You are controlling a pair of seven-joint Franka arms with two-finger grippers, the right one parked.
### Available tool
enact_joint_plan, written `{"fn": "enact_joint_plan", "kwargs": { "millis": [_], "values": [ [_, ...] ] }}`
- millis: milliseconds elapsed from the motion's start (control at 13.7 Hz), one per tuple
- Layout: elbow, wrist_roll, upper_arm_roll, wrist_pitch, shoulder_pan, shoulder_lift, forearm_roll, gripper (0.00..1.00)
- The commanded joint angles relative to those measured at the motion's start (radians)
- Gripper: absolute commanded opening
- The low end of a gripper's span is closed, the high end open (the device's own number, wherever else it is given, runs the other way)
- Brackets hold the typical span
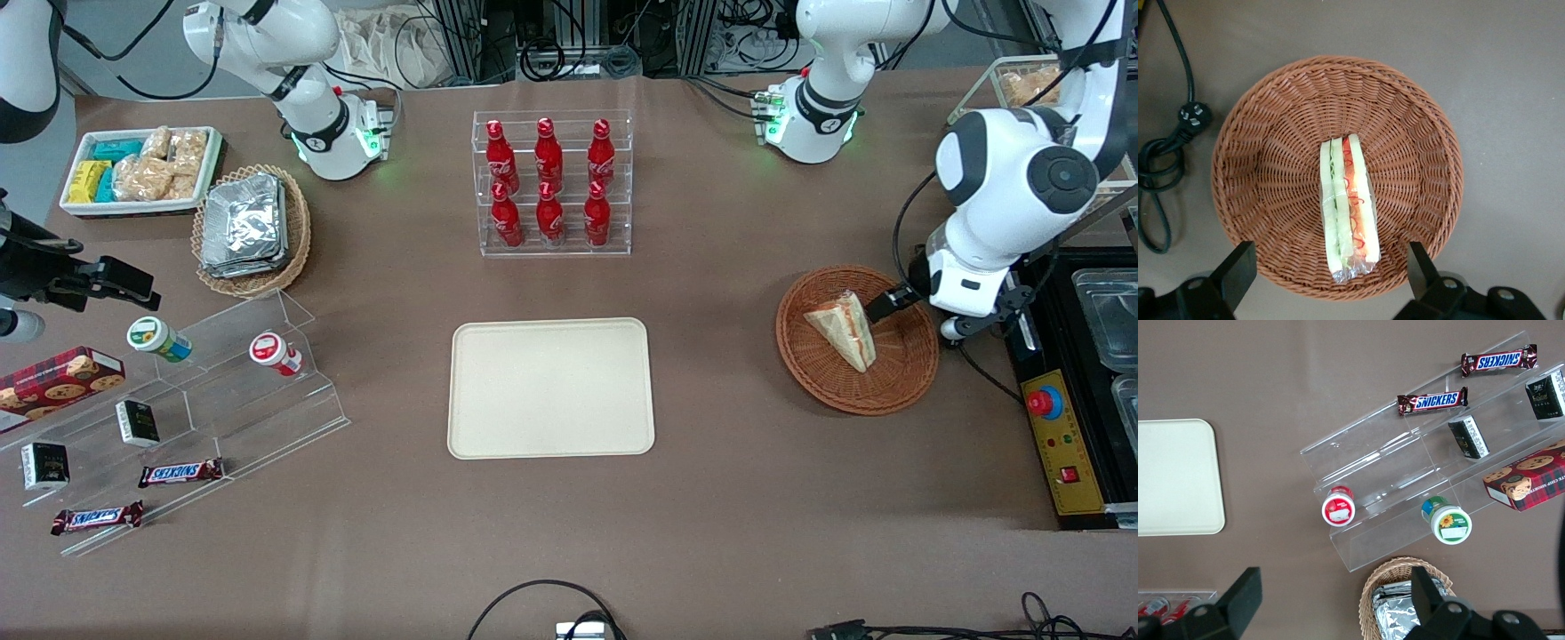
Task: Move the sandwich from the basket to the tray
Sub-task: 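Lower the left gripper and close it on the wrapped sandwich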
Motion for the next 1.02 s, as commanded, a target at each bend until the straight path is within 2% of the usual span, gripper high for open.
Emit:
{"fn": "enact_joint_plan", "kwargs": {
  "millis": [0, 365, 948],
  "values": [
    [-0.093, -0.062, -0.009, 0.101, -0.010, -0.032, 0.018, 1.00],
    [-0.176, -0.102, -0.009, 0.216, -0.009, 0.000, 0.014, 1.00],
    [-0.217, -0.146, -0.013, 0.351, -0.010, 0.069, 0.014, 1.00]
  ]
}}
